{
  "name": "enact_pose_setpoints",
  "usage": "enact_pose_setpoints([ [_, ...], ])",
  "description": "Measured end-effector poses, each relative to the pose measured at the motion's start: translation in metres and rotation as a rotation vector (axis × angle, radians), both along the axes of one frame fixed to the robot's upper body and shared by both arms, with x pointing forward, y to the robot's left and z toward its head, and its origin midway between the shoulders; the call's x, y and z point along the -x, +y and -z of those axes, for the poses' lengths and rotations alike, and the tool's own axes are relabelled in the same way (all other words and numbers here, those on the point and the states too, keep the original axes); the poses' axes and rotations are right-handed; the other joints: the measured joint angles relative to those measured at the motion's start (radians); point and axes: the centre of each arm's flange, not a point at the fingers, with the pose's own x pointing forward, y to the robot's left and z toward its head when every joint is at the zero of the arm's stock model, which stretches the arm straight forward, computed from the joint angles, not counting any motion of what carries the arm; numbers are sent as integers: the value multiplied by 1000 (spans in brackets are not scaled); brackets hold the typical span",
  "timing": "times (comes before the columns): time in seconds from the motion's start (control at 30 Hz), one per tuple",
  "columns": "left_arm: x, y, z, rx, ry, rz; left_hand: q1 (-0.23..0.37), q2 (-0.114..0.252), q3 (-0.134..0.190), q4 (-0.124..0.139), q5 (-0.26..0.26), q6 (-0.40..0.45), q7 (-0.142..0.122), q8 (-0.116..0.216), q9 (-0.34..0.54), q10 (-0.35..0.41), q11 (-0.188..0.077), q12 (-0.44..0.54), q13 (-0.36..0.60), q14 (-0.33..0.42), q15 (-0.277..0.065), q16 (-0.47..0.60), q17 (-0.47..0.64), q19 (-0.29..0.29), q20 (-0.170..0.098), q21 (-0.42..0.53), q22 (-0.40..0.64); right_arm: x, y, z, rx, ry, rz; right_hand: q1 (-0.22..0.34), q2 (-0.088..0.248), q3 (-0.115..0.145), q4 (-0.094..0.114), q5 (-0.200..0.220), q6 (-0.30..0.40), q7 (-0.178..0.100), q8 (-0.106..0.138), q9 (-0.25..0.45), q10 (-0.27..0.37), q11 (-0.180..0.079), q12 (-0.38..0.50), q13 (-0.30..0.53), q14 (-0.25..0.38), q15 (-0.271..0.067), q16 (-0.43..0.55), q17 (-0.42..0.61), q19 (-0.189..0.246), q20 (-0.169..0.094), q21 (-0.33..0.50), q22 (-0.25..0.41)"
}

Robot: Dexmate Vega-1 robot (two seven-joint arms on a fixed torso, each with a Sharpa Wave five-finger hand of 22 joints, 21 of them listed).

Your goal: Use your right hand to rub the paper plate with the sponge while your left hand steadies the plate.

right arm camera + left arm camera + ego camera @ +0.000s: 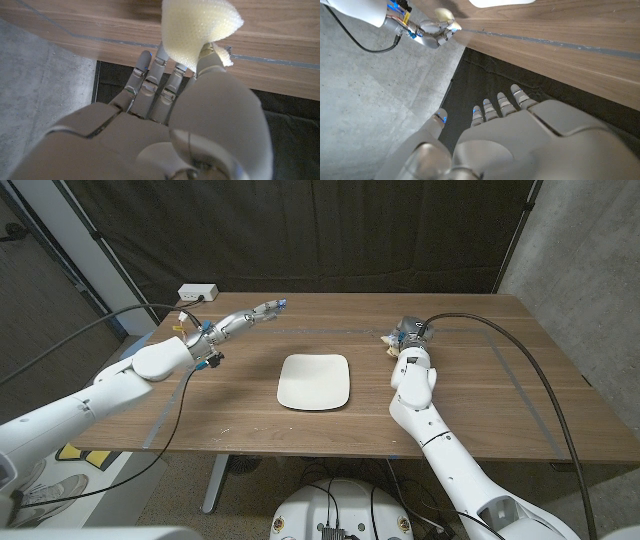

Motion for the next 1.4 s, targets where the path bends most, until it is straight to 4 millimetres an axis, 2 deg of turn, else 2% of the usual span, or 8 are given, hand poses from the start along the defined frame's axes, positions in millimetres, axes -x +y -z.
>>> enact_pose_setpoints([
  [0.3,1,3,7,117,67,31,11,-11,-4,-4,0,0,0,0,-3,0,0,0,0,-4,4,0,-5,0,0,0,0,-2,-5,9,-38,56,24,-24,27,-7,8,4,-27,27,-13,5,-67,-5,-49,7,-68,17,-89,-47,-31,2,22,-36],
  [0.4,1,4,8,139,82,35,11,-10,-4,-4,0,-3,3,0,-3,-5,5,0,0,-5,5,0,-5,0,0,0,0,-3,-6,11,-49,76,27,-36,38,0,28,-8,-44,44,-22,8,-95,1,-72,1,-90,25,-124,-69,-47,0,27,-58],
  [0.53,2,6,10,161,98,41,11,-10,-4,-4,0,-3,3,0,-3,-10,1,4,-3,-5,5,0,-5,0,0,0,0,-3,-7,11,-61,101,31,-71,33,2,32,-16,-68,64,-34,14,-131,11,-95,1,-111,32,-155,-87,-59,2,30,-85],
  [0.63,3,8,11,178,107,45,11,-10,-7,-7,2,-9,-2,0,-3,-11,0,4,-3,-5,5,0,-5,0,0,0,-2,-4,-8,14,-73,140,33,-108,36,0,42,-19,-134,54,-45,19,-174,21,-120,1,-144,38,-185,-102,-80,0,30,-112],
  [0.8,4,10,12,196,118,54,13,-8,-8,-8,7,-9,-2,0,-3,-11,0,4,-3,-8,3,0,-6,0,0,0,-3,-4,-8,15,-88,172,25,-161,23,-3,53,-23,-306,45,-66,3,-295,47,-183,-29,-228,60,-246,-132,-106,1,41,-165],
  [1.0,5,12,12,209,129,60,15,-6,-8,-8,7,-9,-2,4,-3,-11,0,4,-3,-11,0,0,-9,0,0,-4,-3,-3,-9,14,-101,215,7,-258,-15,-39,89,-23,-494,39,-67,-3,-457,74,-200,-73,-349,80,-289,-173,-154,3,41,-192],
  [1.2,5,14,11,215,131,65,23,2,-8,-8,7,-9,-2,4,-2,-11,0,4,-3,-11,0,0,-9,0,0,-4,-3,-2,-10,13,-110,234,-24,-386,-48,-97,148,-23,-549,47,-67,-3,-526,102,-200,-100,-435,91,-293,-192,-187,32,18,-194],
  [1.4,5,16,11,218,131,66,23,2,-11,-11,7,-9,-2,4,-2,-16,-6,4,-3,-19,2,0,-9,0,0,-4,-3,0,-10,12,-114,241,-72,-492,-55,-144,194,-23,-634,66,-67,0,-591,119,-200,-121,-511,95,-293,-211,-241,35,-15,-196],
])
